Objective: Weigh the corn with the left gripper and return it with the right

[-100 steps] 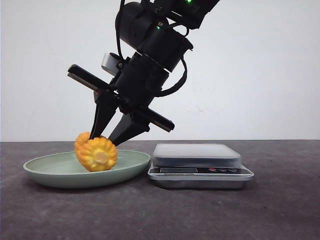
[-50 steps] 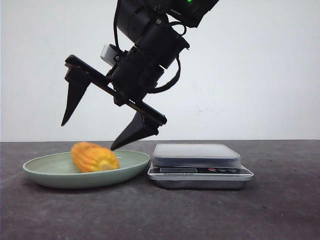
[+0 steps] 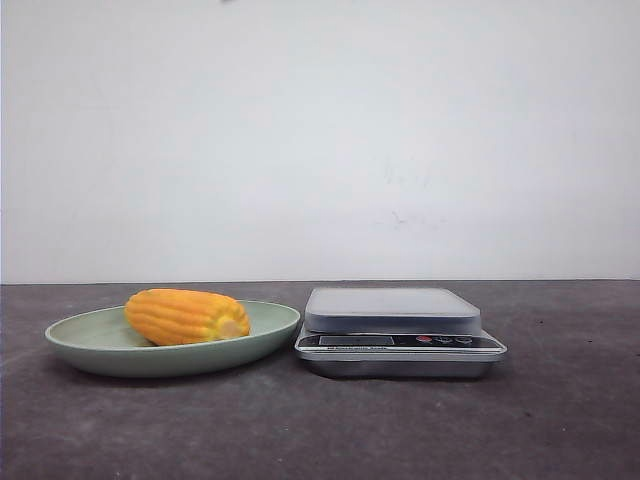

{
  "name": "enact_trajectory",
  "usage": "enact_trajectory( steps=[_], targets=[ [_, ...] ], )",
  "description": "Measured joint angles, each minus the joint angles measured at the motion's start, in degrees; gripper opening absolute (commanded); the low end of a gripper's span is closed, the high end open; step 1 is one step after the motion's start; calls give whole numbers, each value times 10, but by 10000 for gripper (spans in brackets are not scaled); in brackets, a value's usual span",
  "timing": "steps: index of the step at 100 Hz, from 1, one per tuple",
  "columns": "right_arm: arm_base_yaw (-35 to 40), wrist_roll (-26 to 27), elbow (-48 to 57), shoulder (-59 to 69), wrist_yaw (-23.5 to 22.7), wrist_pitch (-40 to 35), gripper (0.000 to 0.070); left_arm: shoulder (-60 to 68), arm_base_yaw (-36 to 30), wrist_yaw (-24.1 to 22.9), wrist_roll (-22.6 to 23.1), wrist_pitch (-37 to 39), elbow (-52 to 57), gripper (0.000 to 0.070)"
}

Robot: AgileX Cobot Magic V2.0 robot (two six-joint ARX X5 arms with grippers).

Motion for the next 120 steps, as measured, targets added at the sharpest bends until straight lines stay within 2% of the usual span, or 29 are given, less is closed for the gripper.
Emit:
enact_trajectory(
  steps=[20,31,43,53,79,93,100,120],
  targets=[
    [3,-140,0,-138,151,-86,0,0,0,-17,0,0,-23,0],
    [0,-205,0,-217,204,-125,0,0,0,-31,0,0,-37,0],
    [0,-252,-2,-285,205,-163,0,0,0,-31,0,0,-59,0],
    [0,-267,-25,-338,203,-169,0,1,0,-31,0,0,-68,0],
    [0,-276,-187,-509,189,-94,0,-10,0,-32,-20,0,-71,0],
    [0,-277,-261,-582,205,-83,0,-24,0,-41,-32,0,-72,0],
    [0,-277,-274,-598,217,-89,0,-30,0,-43,-36,0,-72,0],
    [0,-277,-274,-608,217,-88,0,-33,0,-44,-61,0,-72,0]
  ],
)
